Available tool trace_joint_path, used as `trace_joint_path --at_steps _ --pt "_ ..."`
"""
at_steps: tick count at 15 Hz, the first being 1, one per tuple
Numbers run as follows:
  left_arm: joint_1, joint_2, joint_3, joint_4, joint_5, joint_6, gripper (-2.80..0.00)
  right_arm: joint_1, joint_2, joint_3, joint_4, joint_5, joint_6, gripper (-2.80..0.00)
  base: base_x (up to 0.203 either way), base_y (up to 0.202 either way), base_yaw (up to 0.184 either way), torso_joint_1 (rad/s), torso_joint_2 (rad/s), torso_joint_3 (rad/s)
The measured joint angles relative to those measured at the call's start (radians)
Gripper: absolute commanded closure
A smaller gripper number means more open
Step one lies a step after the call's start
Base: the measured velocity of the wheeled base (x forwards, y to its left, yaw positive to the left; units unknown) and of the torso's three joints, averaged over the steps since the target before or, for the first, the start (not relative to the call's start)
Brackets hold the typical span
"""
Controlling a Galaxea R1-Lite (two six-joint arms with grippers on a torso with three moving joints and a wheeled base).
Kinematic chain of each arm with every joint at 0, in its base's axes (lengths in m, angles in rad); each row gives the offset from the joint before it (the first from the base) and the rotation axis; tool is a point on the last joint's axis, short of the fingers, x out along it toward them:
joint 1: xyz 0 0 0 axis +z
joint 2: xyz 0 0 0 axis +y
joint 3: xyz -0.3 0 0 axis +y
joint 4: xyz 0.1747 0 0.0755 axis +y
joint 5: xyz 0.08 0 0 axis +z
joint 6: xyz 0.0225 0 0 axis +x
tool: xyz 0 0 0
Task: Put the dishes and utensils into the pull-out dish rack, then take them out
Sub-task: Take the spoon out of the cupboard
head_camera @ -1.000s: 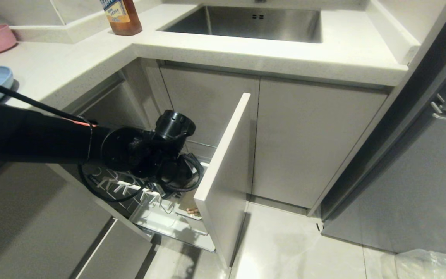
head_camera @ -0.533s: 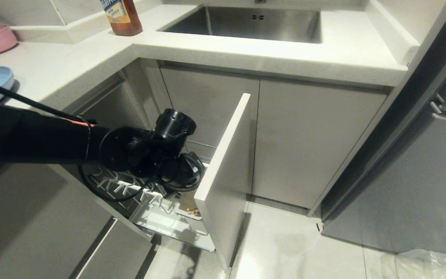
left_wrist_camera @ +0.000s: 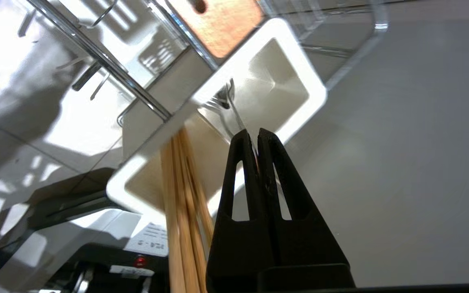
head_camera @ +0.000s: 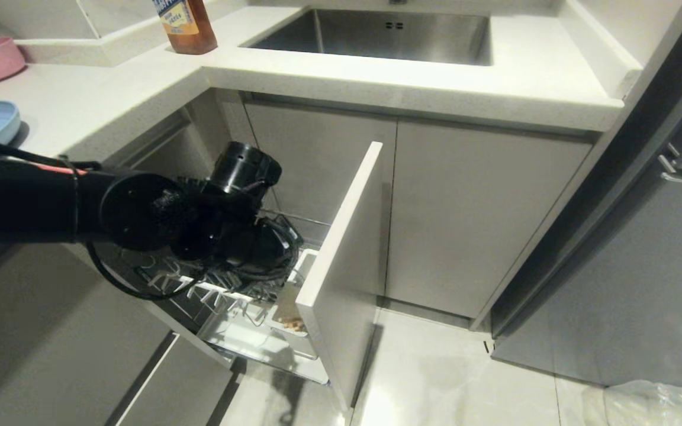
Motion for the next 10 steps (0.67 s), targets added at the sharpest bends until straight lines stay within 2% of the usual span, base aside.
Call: trace_joint_path --at_steps 6,10 --pt "-0.035 -0.113 -0.005 0.022 0.001 -0.001 0.0 0.0 0.0 0.0 0.0 0.0 0.0 0.0 0.0 0.0 0.0 0.0 0.0 0.0" --pt "-0.047 -0.172 -0.04 0.12 0.014 0.0 0.0 0.0 0.0 0.0 0.0 0.0 0.0 0.0 0.0 0.0 0.0 0.0 0.0 0.0"
